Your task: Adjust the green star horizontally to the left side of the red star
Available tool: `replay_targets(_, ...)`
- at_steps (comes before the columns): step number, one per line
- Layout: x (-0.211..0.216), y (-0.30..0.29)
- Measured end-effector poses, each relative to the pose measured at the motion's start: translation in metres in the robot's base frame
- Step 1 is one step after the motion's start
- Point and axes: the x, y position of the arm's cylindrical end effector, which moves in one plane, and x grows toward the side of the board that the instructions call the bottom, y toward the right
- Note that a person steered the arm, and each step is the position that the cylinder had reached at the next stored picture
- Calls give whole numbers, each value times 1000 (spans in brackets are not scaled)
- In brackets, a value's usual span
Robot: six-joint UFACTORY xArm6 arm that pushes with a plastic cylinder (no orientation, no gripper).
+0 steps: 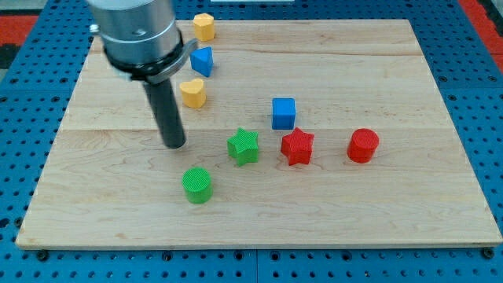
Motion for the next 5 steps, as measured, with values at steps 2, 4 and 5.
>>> replay_targets(2,4,53)
replay_targets(4,-14,-28)
replay_targets(5,-12,48)
